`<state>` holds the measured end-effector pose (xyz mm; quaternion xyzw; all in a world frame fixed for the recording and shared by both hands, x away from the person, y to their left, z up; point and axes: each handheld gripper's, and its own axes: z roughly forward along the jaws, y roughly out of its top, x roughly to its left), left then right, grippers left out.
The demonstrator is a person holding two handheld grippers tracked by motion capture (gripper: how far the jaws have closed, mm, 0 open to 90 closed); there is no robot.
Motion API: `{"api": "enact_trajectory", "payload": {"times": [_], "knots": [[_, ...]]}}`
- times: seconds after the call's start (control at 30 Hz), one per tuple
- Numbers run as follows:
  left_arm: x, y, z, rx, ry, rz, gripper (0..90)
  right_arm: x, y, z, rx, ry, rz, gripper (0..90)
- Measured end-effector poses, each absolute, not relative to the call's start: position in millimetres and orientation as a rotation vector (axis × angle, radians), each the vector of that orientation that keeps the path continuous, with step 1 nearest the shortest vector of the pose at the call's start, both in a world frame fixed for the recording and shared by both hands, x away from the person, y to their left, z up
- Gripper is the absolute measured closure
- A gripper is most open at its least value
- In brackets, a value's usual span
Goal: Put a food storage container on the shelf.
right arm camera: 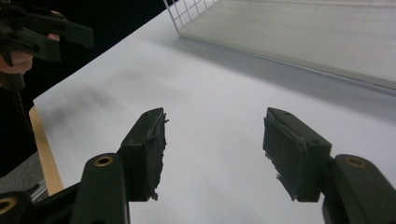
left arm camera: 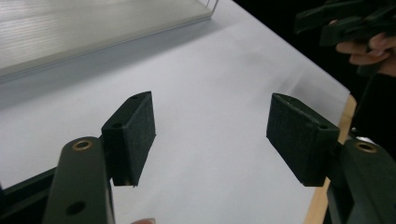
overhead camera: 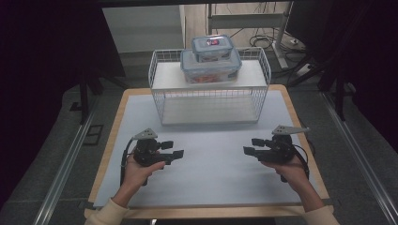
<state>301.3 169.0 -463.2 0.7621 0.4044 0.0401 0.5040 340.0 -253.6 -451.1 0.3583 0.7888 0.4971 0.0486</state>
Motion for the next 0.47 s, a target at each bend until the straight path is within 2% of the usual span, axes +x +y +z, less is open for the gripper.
{"api": "enact_trajectory", "payload": {"times": [0.47], "knots": [[301.7,168.2,-468.3,1.841,0.987,0.089,30.4,338.5,-259.5,-450.3,1.083,2.384,1.517,36.4]]}}
